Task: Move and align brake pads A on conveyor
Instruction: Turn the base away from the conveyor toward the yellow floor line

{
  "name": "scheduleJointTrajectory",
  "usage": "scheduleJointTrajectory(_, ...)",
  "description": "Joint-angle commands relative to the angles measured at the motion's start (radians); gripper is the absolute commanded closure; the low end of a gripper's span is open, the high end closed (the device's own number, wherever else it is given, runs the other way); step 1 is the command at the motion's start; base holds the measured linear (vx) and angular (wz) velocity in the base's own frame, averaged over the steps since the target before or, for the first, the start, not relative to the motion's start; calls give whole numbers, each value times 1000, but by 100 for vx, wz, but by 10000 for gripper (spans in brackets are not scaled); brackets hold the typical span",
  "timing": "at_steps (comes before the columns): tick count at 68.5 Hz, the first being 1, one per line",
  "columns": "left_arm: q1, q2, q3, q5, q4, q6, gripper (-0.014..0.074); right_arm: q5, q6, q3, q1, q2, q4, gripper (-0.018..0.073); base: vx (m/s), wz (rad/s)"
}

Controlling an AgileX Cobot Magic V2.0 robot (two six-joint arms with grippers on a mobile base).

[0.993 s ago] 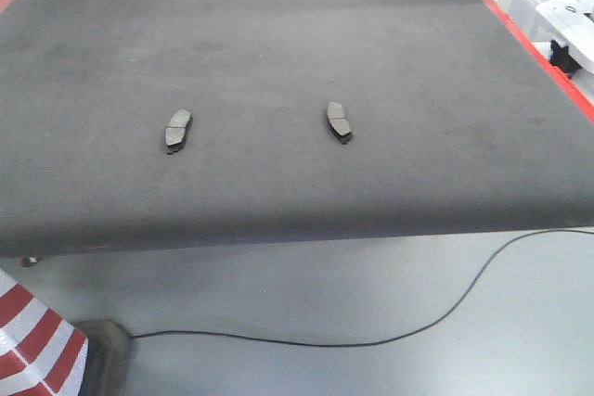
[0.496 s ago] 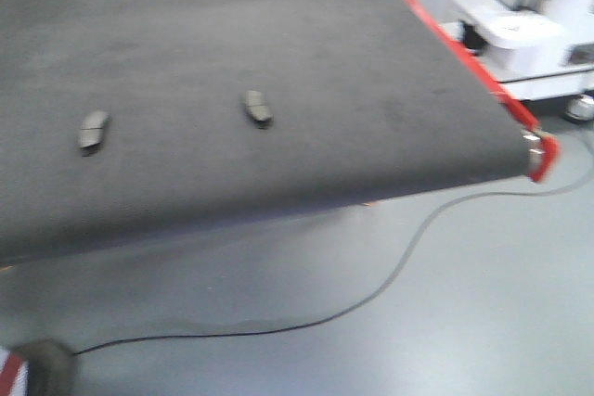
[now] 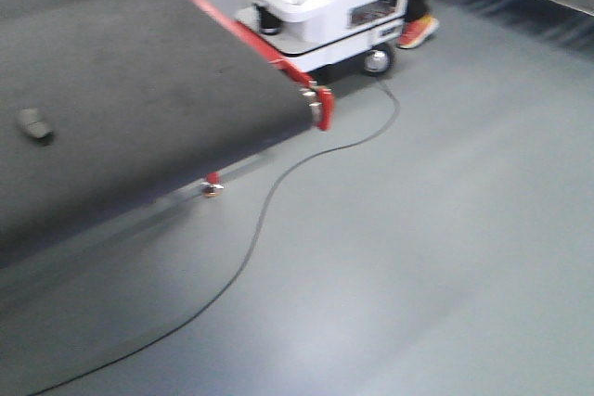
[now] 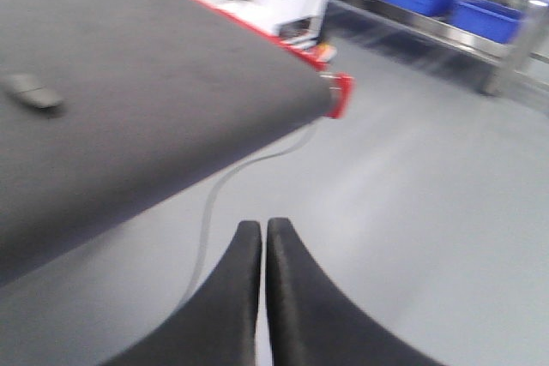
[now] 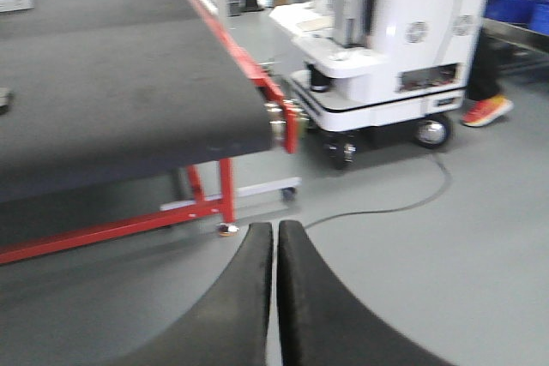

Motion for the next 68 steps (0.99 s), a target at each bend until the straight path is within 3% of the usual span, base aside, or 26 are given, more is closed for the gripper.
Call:
scheduleJointTrajectory(1, -4, 12, -25, -65, 5, -1, 603, -73, -9, -27, -3, 8, -9, 562, -6, -72)
scheduleJointTrajectory(68, -4, 12, -25, -65, 5, -1, 603, -73, -9, -27, -3, 8, -9, 562, 1, -54)
